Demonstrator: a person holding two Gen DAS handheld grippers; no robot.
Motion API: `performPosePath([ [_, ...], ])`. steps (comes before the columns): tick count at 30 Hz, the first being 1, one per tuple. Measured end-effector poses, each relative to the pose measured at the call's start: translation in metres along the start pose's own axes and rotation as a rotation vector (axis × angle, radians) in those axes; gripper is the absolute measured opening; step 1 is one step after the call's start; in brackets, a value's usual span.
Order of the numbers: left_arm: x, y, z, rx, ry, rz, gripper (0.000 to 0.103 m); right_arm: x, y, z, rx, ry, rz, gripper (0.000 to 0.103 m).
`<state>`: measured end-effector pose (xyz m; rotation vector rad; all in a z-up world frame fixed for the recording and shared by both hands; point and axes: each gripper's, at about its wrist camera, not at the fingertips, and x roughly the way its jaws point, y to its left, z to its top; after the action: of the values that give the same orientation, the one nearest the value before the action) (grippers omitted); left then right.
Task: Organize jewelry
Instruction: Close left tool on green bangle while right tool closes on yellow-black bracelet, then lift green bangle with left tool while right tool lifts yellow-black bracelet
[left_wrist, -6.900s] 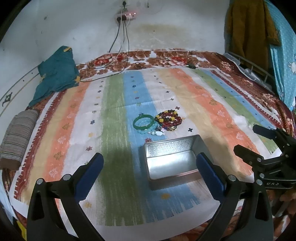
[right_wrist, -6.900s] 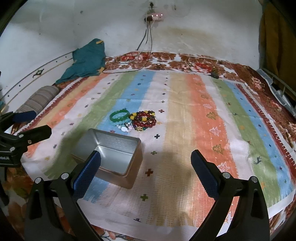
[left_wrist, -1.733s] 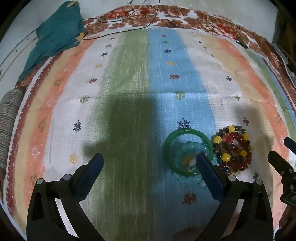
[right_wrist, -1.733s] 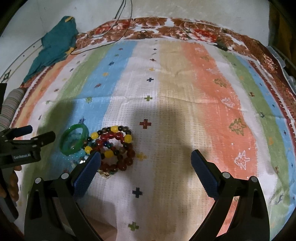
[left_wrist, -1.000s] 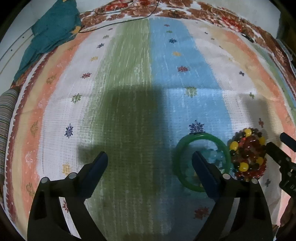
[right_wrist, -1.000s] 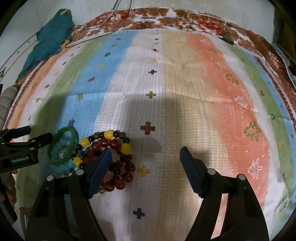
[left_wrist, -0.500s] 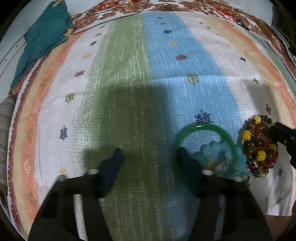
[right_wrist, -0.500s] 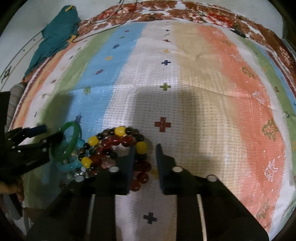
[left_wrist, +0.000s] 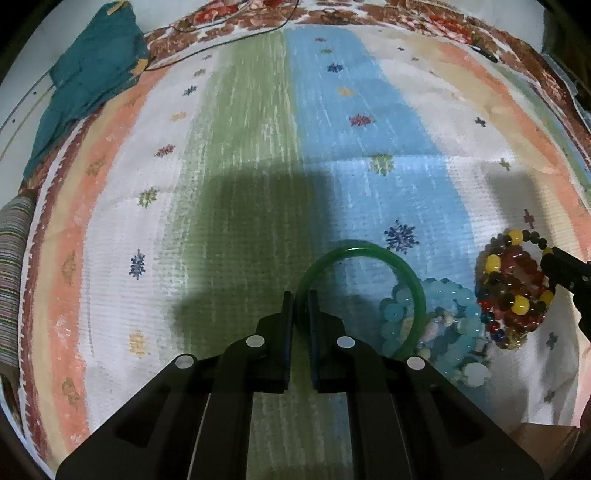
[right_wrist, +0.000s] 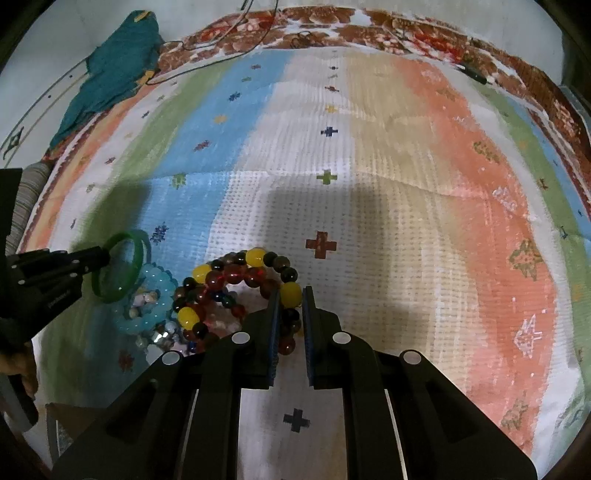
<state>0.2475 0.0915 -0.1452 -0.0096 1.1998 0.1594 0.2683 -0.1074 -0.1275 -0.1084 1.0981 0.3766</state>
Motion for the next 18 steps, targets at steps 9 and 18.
performPosePath([
  [9, -0.037, -0.006, 0.001, 0.003, -0.074, -0.011, 0.007, -0.036, 0.014, -0.002, -0.057, -0.069, -0.019, 0.012],
  [18, -0.063, -0.015, -0.004, 0.014, -0.113, -0.031, 0.007, -0.061, 0.018, -0.009, -0.071, -0.111, -0.031, 0.012],
])
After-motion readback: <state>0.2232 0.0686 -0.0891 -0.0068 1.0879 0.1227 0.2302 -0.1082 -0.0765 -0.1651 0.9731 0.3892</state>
